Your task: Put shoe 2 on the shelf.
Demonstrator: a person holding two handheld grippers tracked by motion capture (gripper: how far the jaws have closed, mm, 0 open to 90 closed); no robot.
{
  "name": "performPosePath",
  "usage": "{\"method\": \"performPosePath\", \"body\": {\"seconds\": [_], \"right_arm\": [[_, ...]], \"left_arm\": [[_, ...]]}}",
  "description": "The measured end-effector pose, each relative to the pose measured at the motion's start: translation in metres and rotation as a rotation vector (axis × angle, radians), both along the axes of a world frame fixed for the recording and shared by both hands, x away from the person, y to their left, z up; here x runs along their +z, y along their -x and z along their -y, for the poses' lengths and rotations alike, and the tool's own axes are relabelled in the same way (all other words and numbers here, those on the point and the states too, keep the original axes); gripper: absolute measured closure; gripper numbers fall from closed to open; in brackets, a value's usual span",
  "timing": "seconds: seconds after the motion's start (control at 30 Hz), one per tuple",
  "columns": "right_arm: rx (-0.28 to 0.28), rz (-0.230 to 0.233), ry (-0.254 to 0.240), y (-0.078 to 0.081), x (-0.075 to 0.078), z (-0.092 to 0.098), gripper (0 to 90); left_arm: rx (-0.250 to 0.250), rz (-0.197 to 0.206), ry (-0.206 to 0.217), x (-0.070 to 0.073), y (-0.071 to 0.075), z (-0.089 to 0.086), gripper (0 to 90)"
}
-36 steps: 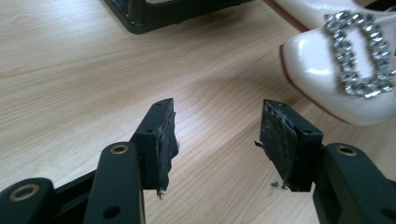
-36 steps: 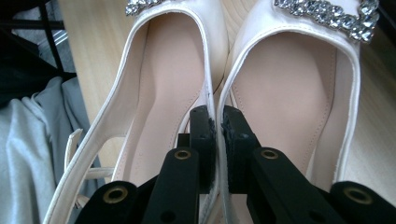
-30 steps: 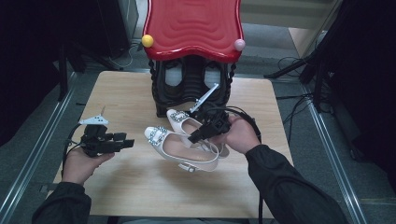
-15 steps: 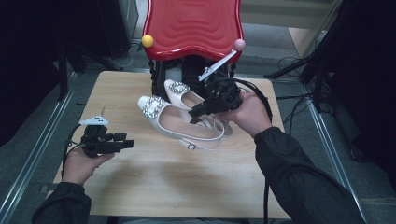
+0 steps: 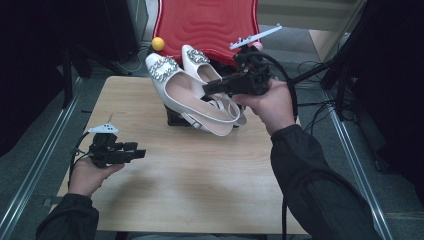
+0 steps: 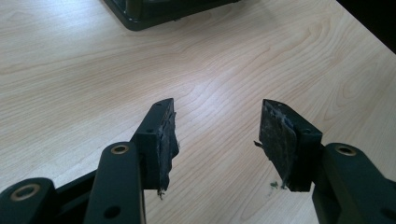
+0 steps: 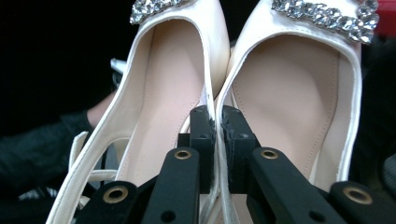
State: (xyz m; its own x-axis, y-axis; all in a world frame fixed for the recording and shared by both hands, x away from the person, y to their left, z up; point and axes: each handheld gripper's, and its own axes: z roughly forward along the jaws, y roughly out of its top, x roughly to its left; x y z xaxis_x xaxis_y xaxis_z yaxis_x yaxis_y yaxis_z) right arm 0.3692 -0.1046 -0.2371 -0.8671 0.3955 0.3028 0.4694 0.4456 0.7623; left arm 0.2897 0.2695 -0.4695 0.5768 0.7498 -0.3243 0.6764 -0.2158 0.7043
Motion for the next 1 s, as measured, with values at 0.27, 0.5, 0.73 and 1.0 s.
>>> {"method": "performPosePath", "body": {"seconds": [0.27,0.5,0.73,1.0], "right_arm": [[-0.101,0.001,-0.101,-0.013,0.021,0.004,86.2],[-0.192,0.0,-0.151,-0.027,0.04,0.006,86.1],[-0.281,0.011,-0.175,-0.045,0.052,0.005,86.1],[-0.386,-0.012,-0.254,-0.063,0.051,0.004,86.1]], "left_arm": [[-0.023,-0.006,-0.008,-0.001,-0.003,0.005,46.3],[-0.037,0.003,-0.036,0.0,-0.005,0.01,46.3],[-0.054,0.006,-0.027,0.0,-0.005,0.013,46.3],[-0.075,0.003,-0.022,-0.001,-0.006,0.017,46.3]]}}
